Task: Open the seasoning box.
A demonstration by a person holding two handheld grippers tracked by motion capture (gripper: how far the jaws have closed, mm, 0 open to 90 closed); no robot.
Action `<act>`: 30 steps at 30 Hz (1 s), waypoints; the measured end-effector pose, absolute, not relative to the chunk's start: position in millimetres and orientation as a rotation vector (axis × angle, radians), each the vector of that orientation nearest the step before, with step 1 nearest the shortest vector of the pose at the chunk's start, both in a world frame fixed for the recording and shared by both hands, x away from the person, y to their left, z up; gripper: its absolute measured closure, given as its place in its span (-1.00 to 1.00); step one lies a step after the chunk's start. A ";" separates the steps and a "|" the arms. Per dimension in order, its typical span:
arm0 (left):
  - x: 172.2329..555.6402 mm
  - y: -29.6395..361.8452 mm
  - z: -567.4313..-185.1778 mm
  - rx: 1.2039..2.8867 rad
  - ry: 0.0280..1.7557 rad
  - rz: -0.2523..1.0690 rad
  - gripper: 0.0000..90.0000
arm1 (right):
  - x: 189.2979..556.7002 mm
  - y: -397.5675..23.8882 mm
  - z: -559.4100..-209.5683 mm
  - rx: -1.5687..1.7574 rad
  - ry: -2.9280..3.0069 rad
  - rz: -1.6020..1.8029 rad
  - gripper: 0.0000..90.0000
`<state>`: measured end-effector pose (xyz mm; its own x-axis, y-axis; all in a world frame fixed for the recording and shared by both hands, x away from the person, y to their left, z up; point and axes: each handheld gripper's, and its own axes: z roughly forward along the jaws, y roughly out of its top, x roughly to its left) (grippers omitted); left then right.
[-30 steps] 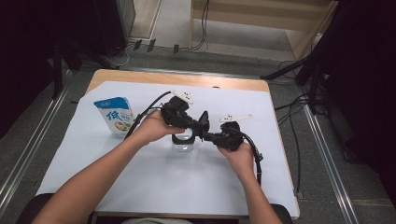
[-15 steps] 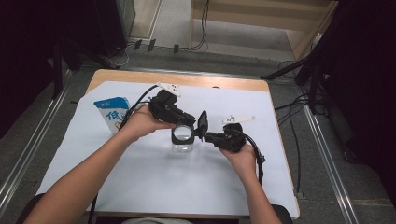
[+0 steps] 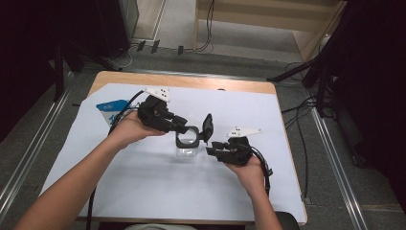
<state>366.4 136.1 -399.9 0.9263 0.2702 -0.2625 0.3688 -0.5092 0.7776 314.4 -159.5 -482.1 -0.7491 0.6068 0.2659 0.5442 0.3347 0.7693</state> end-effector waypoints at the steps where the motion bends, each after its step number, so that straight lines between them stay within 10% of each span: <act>1: 365.1 139.1 -401.5 2.128 0.447 -0.140 0.37 | 311.6 -157.5 -482.8 1.063 2.510 1.392 0.36; 30: 341.5 209.2 -443.8 2.111 0.615 -0.111 0.07 | 301.4 -124.1 -483.8 0.963 2.617 1.374 0.40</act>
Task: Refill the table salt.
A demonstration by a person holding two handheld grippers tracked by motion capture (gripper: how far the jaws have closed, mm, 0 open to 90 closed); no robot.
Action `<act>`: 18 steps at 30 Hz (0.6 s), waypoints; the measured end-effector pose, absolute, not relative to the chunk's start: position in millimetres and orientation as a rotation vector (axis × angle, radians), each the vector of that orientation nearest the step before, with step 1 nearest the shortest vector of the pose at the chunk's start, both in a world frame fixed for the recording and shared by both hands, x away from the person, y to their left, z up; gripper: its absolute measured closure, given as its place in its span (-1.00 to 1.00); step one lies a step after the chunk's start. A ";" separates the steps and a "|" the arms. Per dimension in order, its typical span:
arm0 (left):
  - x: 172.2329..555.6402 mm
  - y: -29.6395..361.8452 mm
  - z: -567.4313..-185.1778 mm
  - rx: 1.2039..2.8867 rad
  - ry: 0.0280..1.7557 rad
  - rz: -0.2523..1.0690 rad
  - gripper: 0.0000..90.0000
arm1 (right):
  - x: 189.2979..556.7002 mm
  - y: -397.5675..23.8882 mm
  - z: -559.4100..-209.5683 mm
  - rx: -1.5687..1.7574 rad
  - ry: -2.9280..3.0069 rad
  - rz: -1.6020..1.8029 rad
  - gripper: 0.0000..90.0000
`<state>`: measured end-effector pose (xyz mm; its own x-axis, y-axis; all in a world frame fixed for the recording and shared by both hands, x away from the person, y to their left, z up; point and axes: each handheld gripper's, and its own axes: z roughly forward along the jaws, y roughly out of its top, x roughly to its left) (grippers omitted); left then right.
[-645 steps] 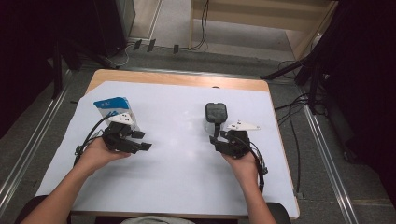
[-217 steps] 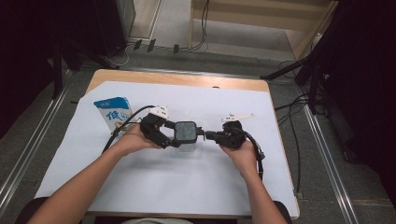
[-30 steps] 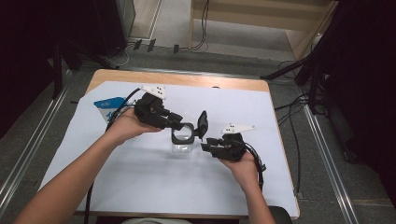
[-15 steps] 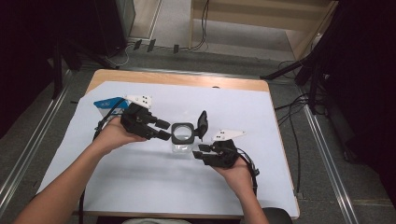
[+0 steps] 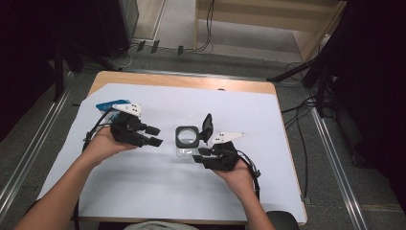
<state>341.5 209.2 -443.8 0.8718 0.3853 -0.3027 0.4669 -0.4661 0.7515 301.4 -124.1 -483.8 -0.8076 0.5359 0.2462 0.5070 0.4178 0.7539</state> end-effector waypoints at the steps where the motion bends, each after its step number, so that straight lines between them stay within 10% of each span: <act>1: 342.0 214.0 -443.7 2.129 0.620 -0.109 0.07 | 302.0 -124.4 -483.8 0.960 2.610 1.383 0.41; 18: 341.0 262.2 -434.6 2.084 0.721 -0.013 0.13 | 305.4 -121.3 -483.3 0.966 2.611 1.377 0.40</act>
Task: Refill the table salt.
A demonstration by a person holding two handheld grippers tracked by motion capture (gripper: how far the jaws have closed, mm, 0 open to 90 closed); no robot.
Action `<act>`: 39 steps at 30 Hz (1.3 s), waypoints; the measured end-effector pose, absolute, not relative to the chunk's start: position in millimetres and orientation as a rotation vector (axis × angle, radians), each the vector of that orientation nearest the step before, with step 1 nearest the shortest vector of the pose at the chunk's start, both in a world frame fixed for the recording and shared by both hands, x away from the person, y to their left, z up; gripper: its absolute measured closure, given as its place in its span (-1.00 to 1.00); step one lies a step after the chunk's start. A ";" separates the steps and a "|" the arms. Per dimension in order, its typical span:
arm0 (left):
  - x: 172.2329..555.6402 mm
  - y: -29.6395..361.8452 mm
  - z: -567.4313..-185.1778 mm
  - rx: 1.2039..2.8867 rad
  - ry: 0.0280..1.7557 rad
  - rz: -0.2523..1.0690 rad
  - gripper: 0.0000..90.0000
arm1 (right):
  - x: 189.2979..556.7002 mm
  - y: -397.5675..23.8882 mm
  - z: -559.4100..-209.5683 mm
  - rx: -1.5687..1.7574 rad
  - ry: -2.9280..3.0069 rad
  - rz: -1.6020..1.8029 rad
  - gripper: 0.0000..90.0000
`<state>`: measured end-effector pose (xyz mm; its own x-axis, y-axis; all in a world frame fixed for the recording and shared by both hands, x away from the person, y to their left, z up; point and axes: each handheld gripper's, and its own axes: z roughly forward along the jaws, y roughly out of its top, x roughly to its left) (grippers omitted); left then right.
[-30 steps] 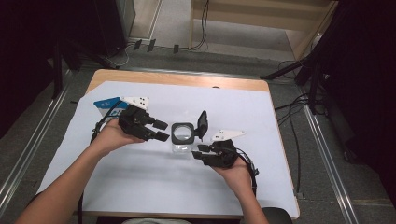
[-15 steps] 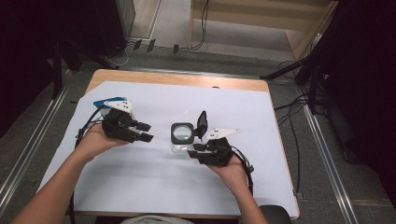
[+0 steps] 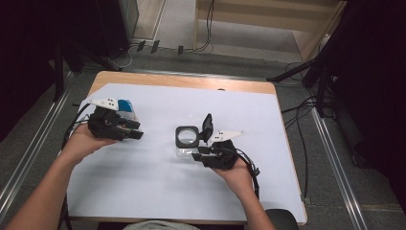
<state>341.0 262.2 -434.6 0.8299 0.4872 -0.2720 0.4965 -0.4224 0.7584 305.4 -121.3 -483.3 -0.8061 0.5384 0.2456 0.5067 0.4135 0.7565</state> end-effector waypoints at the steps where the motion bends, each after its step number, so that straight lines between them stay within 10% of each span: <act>1: 340.9 265.0 -433.6 2.081 0.722 -0.014 0.14 | 305.5 -120.9 -483.4 0.959 2.612 1.380 0.40; 39: 342.0 346.8 -424.2 2.069 0.923 0.150 0.27 | 295.0 -99.3 -481.0 0.869 2.686 1.390 0.43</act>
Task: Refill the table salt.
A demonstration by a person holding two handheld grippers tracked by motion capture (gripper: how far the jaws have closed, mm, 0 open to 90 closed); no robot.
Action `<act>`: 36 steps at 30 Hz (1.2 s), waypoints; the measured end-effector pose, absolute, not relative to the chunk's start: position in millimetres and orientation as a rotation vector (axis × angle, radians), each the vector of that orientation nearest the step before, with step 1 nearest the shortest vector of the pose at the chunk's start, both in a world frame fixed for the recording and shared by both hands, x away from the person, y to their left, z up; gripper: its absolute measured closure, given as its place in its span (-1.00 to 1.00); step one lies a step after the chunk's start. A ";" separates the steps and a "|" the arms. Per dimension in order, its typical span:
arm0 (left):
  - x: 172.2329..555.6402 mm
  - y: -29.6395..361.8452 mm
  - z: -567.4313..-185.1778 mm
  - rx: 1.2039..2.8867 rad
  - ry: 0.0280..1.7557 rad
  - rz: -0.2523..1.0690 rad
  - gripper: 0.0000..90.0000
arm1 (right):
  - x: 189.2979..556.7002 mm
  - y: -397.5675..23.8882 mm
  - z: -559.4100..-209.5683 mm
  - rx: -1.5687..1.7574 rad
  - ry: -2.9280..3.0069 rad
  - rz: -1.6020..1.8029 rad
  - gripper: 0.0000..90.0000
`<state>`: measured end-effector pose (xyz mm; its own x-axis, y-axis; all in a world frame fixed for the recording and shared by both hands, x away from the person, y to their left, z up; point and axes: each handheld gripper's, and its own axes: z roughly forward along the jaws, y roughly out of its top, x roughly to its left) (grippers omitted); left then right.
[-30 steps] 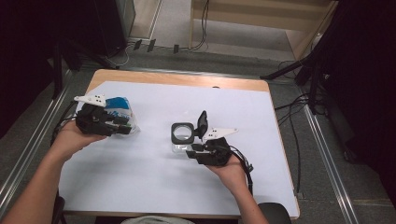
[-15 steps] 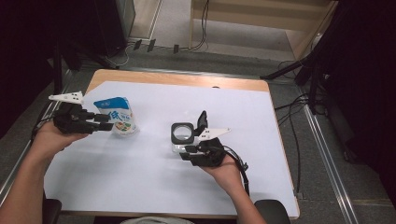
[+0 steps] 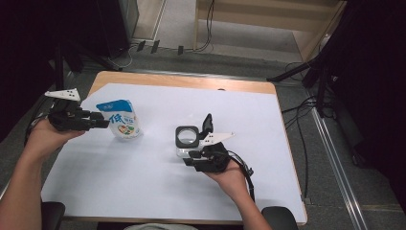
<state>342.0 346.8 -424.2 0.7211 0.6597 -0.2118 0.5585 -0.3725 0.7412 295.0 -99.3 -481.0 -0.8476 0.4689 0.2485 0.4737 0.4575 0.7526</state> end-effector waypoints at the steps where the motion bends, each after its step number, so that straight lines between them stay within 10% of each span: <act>1: 343.6 345.4 -424.6 2.062 0.931 0.147 0.29 | 294.5 -99.0 -481.4 -0.875 -2.670 -1.376 0.43; 25: 362.2 325.9 -424.5 2.044 0.875 0.121 0.98 | 293.8 -98.7 -486.7 -0.877 -2.671 -1.376 0.42; 36: 355.7 313.0 -413.2 2.045 0.924 0.083 1.00 | 288.9 -88.0 -481.3 -0.833 -2.650 -1.422 0.54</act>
